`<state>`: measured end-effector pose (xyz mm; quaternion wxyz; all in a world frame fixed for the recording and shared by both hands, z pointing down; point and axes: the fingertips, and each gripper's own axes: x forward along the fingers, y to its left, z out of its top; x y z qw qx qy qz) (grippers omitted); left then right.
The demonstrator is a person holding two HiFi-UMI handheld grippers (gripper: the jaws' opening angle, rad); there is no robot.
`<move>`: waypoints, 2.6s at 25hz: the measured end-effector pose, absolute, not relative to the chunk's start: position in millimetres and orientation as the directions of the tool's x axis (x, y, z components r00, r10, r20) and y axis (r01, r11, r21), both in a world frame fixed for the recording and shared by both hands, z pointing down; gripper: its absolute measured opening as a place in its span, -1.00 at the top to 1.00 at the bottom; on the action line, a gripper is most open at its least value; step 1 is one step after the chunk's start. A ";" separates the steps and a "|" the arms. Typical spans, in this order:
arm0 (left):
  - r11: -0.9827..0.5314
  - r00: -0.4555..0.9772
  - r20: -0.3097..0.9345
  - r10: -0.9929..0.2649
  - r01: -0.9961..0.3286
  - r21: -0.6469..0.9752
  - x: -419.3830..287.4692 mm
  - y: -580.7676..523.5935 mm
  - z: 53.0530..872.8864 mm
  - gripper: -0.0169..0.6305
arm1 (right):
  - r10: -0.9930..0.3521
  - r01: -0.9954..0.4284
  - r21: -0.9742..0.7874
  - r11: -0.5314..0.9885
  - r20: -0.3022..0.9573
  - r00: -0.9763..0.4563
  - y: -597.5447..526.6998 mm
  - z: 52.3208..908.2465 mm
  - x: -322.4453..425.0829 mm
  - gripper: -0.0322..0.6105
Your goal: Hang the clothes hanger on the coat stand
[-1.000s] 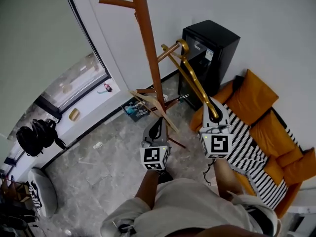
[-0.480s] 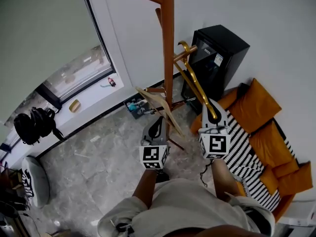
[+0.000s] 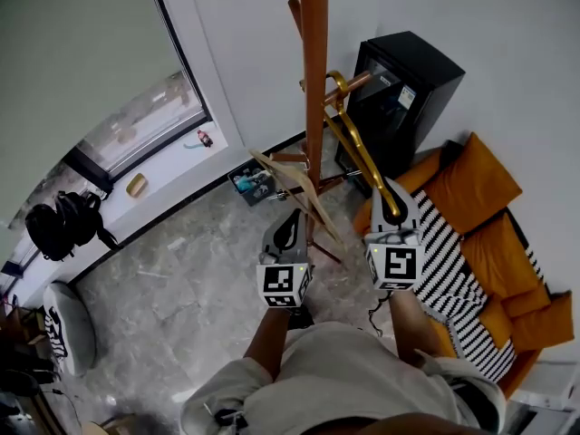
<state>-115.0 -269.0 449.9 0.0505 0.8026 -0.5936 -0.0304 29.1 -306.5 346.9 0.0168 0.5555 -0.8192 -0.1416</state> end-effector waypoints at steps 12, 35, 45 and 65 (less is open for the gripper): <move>-0.310 0.315 0.038 -0.948 -0.945 0.106 -103.2 -275.8 457.2 0.92 | -0.917 -0.905 0.246 0.347 -0.115 -0.383 -306.0 357.0 30.1 0.89; -0.320 0.326 0.078 -0.942 -0.944 0.083 -100.0 -268.0 472.1 0.92 | -0.920 -0.901 0.237 0.363 -0.060 -0.387 -301.4 377.4 24.2 0.89; -0.325 0.331 0.083 -0.940 -0.942 0.081 -98.9 -266.6 472.1 0.92 | -0.919 -0.904 0.229 0.362 -0.077 -0.387 -300.5 379.0 23.4 0.89; -0.332 0.339 0.072 -0.938 -0.939 0.092 -97.2 -251.7 466.0 0.92 | -0.900 -0.891 0.189 0.412 -0.067 -0.430 -283.5 383.2 18.7 0.89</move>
